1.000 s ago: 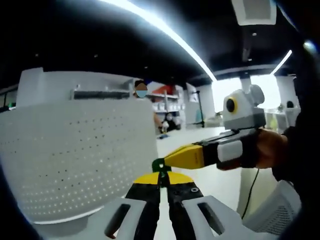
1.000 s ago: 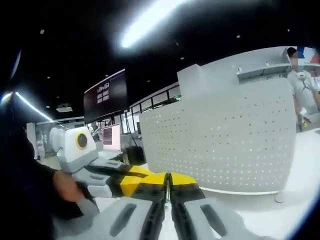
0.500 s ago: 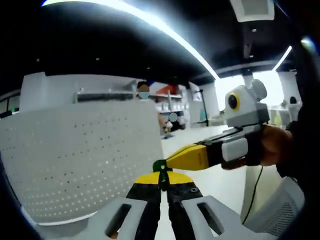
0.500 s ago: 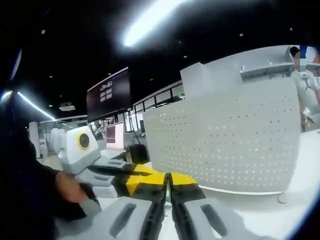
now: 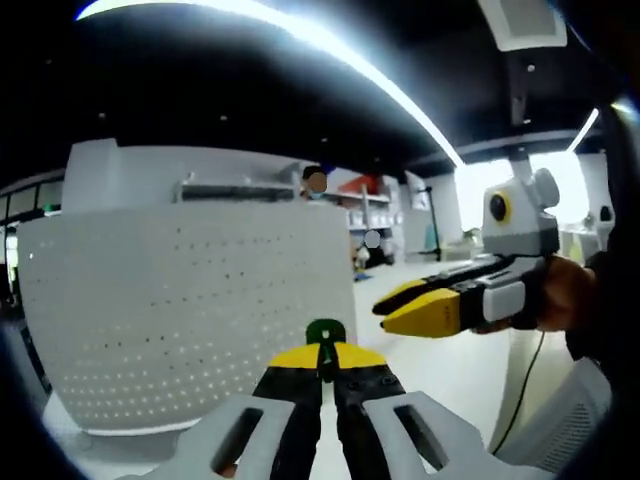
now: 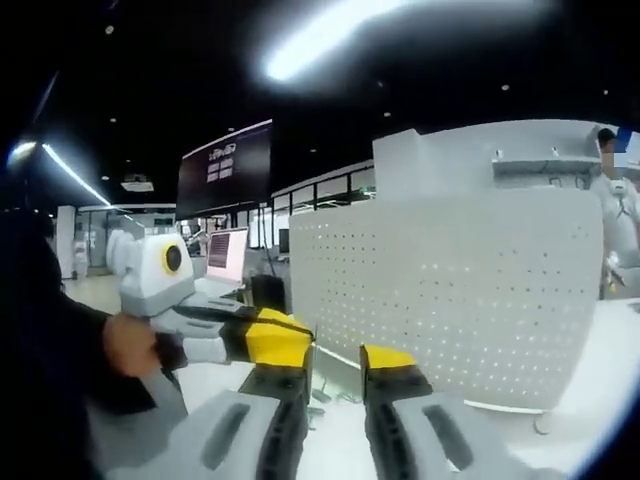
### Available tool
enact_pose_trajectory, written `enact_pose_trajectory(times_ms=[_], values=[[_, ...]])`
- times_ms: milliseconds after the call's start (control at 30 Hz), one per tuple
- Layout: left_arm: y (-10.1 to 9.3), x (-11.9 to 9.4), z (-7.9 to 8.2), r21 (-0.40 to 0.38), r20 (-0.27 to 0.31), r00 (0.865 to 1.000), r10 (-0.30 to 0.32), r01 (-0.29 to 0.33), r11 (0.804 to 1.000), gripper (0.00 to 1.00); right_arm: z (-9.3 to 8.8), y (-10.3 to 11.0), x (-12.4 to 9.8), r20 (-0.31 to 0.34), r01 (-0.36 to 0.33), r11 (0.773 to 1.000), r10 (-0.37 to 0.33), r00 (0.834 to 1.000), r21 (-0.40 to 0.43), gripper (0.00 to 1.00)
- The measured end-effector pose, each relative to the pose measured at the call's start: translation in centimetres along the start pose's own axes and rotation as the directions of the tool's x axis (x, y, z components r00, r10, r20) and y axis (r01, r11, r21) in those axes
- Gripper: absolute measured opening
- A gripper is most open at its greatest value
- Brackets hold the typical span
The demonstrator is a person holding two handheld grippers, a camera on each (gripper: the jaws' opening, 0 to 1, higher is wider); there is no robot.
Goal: Insert the hook assembly into the mounting plate slot until the hook locks in place.
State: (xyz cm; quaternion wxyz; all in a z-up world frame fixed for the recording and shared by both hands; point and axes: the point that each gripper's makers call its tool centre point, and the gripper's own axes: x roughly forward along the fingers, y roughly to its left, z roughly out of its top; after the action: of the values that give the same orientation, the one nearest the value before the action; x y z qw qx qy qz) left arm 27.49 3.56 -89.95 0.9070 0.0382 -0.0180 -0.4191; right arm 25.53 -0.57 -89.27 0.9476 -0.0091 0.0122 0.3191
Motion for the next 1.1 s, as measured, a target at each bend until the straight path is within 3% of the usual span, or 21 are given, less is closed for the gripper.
enact_pose_trajectory(times_ms=[267, 467, 733, 1100], values=[[2.5, -1.0, 0.8, -0.003, 0.013, 0.997, 0.071, -0.071, 0.997, 0.02, -0.3, -0.2, 0.4, -0.016, -0.005, 1.0, 0.005, 1.0, -0.011, 0.32], [5.9, -2.2, 2.3, 0.007, 0.047, 0.987, 0.154, -0.154, 0.988, 0.02, -0.6, 0.0, 0.5, -0.024, -0.013, 1.0, 0.013, 1.0, -0.007, 0.33], [13.4, -5.1, 4.5, 0.011, 0.081, 0.94, 0.331, -0.333, 0.943, 0.02, -1.0, 0.2, 0.4, -0.038, -0.014, 1.0, 0.014, 0.999, -0.002, 0.34], [20.5, -7.2, 7.7, 0.023, 0.145, 0.877, 0.457, -0.465, 0.885, 0.02, -1.5, 0.4, 0.6, -0.061, -0.017, 1.0, 0.017, 0.998, 0.001, 0.35]])
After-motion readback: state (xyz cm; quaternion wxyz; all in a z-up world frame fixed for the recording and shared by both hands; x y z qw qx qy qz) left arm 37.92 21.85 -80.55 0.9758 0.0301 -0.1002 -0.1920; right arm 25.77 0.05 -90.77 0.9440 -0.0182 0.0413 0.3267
